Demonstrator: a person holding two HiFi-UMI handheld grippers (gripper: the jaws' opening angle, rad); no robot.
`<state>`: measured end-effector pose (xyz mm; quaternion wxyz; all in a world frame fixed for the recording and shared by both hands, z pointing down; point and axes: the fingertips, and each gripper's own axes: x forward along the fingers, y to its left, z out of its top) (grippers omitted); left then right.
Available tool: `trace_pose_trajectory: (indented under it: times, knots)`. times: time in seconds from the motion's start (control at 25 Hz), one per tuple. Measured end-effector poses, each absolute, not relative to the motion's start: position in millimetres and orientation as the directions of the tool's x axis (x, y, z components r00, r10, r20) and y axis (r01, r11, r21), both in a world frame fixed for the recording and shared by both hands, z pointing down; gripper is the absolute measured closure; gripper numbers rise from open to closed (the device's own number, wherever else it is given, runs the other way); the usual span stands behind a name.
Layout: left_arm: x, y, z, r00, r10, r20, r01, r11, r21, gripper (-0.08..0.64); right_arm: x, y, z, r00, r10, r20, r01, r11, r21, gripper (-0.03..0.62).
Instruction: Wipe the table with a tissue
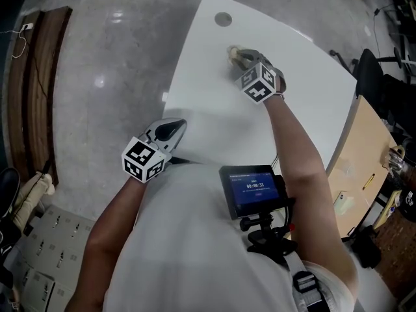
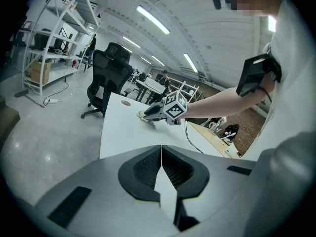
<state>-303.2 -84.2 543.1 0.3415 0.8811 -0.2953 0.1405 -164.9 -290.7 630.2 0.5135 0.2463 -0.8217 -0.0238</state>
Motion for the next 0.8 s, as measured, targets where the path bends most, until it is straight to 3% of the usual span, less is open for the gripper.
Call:
trace_pose_trajectory:
  times: [0.24, 0.44, 0.52, 0.8]
  knots:
    - [-303.8, -78.7, 545.5, 0.787, -0.417, 0.455, -0.615, -0.598, 0.514, 0.552, -202.5, -253.8, 631.9, -0.483, -0.22, 0.847, -0.246, 0.963, 0.11, 0.509]
    - [-297.2, -76.2, 538.6, 0.797, -0.413, 0.44, -0.6, -0.619, 0.506, 0.552, -222.4, -172.2, 629.2, -0.55, 0.127, 0.826, 0.038, 0.991, -0.128, 0.509]
    - [-296.6, -76.4, 534.1, 0.802, -0.414, 0.431, -0.594, -0.63, 0.5, 0.552, -228.5, -141.5, 619.0, -0.593, 0.211, 0.777, 0.088, 0.976, -0.198, 0.509]
    - [-299.7, -69.3, 533.3, 0.836, -0.365, 0.409, -0.54, -0.679, 0.498, 0.552, -209.0, -113.0, 580.6, -0.717, 0.028, 0.696, -0.156, 0.968, -0.199, 0.509]
